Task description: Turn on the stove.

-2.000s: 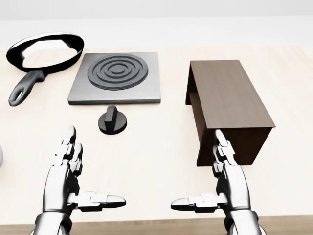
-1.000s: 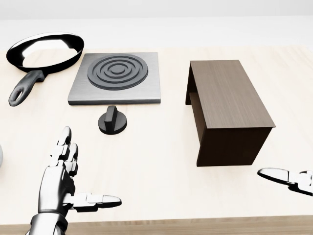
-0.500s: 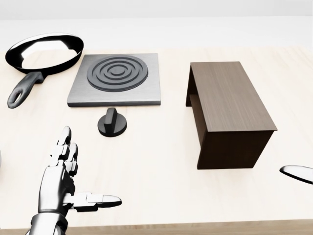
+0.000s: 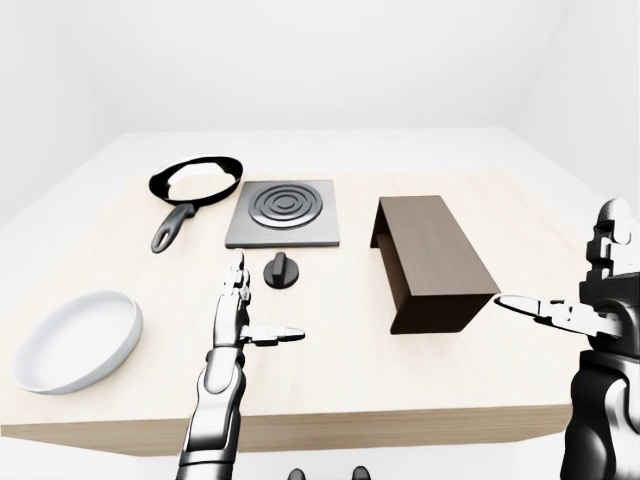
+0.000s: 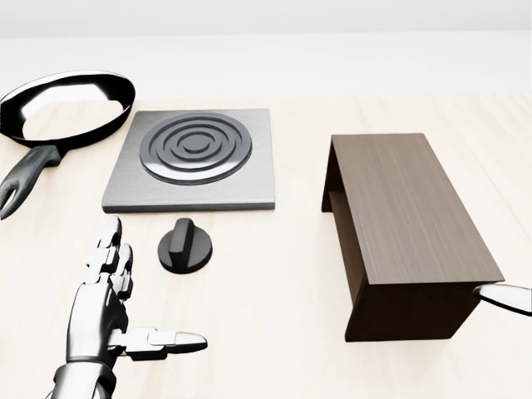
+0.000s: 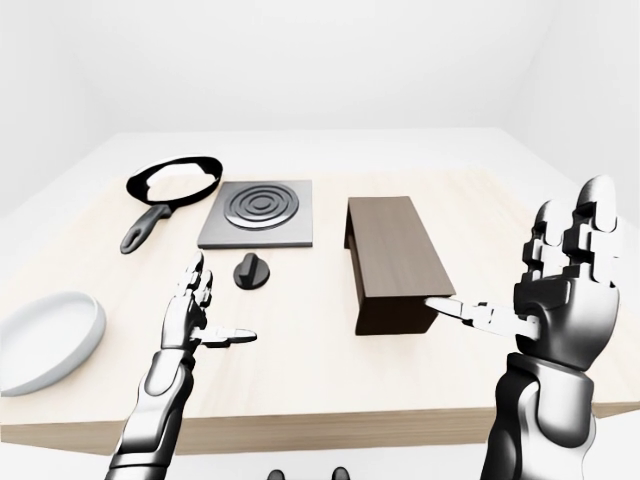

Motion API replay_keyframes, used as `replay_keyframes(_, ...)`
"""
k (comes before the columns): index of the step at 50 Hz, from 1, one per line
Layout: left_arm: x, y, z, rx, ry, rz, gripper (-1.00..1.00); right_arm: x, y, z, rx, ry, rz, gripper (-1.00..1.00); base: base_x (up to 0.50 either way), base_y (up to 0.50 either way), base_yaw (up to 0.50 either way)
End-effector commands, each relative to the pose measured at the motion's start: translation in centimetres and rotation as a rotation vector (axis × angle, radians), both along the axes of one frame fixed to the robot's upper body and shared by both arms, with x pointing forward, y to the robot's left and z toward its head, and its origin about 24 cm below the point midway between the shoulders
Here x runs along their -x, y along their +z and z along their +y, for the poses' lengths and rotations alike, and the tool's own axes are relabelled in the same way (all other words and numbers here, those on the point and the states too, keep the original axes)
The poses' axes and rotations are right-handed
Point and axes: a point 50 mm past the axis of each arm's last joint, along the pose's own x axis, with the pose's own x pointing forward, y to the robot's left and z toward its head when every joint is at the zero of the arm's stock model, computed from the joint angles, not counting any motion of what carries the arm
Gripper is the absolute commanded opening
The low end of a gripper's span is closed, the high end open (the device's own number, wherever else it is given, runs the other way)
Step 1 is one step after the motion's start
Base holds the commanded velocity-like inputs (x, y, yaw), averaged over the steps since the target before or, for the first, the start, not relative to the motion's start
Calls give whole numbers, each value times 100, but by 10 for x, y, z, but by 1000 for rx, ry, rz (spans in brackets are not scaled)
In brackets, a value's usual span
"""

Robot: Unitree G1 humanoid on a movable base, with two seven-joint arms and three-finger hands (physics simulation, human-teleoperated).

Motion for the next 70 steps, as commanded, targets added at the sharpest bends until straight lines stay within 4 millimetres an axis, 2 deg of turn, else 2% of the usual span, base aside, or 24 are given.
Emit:
replay_keyframes(1,1,-1,0,-1,-1,1,100,-1,-2,0,0,3,10,100,28,0,0)
replay_keyframes(30,-3,-5,-1,-7,0,6,100,3,1,-1,-11,-13,-9,100,22,0,0)
replay_keyframes(38,-18,0,-1,-7,13,5,100,2,-3,-2,-20,-10,4,100,0,0,0)
replay_keyframes(46,-24,-13,-5,-17,7,48,100,1,-4,-2,-21,-7,12,100,0,0,0)
replay_keyframes(55,-27,-43,-10,-29,-6,190,100,1,-5,-2,-22,-6,14,100,0,0,0)
replay_keyframes(64,-24,-59,-14,-36,-20,267,100,1,-4,-1,-21,-5,13,100,0,0,0)
replay_keyframes(70,-23,-63,-14,-41,-19,286,100,1,-5,-1,-22,-4,15,100,0,0,0)
